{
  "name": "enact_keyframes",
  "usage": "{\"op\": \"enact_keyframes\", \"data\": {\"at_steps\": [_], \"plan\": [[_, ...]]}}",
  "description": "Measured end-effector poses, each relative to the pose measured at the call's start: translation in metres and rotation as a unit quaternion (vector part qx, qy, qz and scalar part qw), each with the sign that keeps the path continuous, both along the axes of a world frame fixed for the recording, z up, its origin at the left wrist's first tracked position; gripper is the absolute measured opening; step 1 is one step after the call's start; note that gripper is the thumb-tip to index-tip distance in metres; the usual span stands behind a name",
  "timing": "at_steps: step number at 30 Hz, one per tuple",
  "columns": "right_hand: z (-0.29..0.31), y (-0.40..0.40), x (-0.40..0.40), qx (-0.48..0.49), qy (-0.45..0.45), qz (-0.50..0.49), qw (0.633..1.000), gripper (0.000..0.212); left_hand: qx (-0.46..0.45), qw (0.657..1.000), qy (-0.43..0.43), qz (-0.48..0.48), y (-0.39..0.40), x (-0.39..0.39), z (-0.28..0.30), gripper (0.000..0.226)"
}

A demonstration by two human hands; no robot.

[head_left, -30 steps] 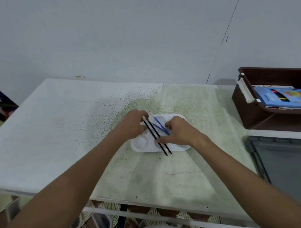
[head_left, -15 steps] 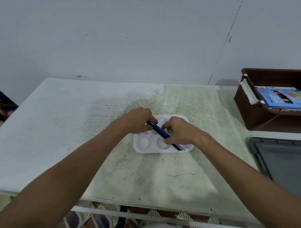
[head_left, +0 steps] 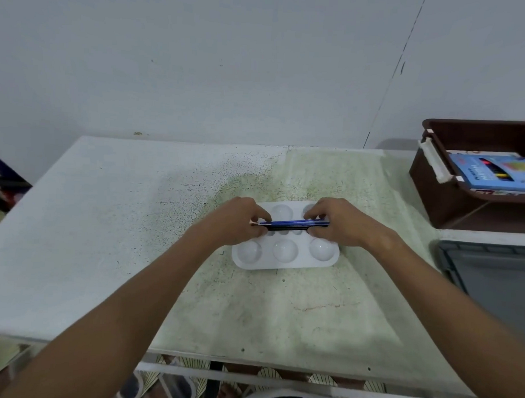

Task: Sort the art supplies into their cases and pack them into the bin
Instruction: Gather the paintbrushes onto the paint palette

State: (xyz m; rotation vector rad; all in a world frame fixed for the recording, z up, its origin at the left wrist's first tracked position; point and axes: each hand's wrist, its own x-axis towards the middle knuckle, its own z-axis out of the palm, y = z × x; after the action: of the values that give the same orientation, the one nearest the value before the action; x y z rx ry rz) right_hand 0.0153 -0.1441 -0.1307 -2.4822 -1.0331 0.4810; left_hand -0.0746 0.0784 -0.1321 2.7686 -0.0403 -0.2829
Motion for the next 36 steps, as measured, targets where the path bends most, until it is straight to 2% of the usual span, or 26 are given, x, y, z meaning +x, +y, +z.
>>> {"op": "enact_keyframes", "data": {"at_steps": [4,8,13,20,28,31,36], "plan": [[-0.006,-0.008,0.0,0.003,-0.032,0.003,0.999,0.023,-0.007,1.0,0.004,0.012,0.008,-0.003,-0.006,0.028],[-0.009,-0.018,-0.002,0.017,-0.034,-0.036,0.999,0.035,-0.023,0.999,-0.004,0.026,0.014,-0.008,-0.007,0.026],[-0.011,-0.025,-0.003,0.027,-0.03,-0.045,0.998,0.025,-0.046,0.999,-0.006,0.024,0.015,-0.011,-0.007,0.023],[-0.011,-0.03,0.0,0.029,0.009,-0.082,0.996,0.046,-0.071,0.995,-0.022,0.073,0.025,-0.019,-0.013,0.04],[-0.015,-0.033,-0.004,0.075,0.075,-0.105,0.989,0.051,-0.119,0.984,0.021,0.131,0.032,-0.035,-0.023,0.054],[-0.017,-0.031,-0.002,0.067,0.11,-0.111,0.985,0.044,-0.127,0.983,0.016,0.128,0.028,-0.033,-0.022,0.049],[-0.022,-0.033,-0.004,0.087,0.14,-0.145,0.976,0.036,-0.156,0.981,-0.021,0.112,0.025,-0.036,-0.021,0.027]]}}
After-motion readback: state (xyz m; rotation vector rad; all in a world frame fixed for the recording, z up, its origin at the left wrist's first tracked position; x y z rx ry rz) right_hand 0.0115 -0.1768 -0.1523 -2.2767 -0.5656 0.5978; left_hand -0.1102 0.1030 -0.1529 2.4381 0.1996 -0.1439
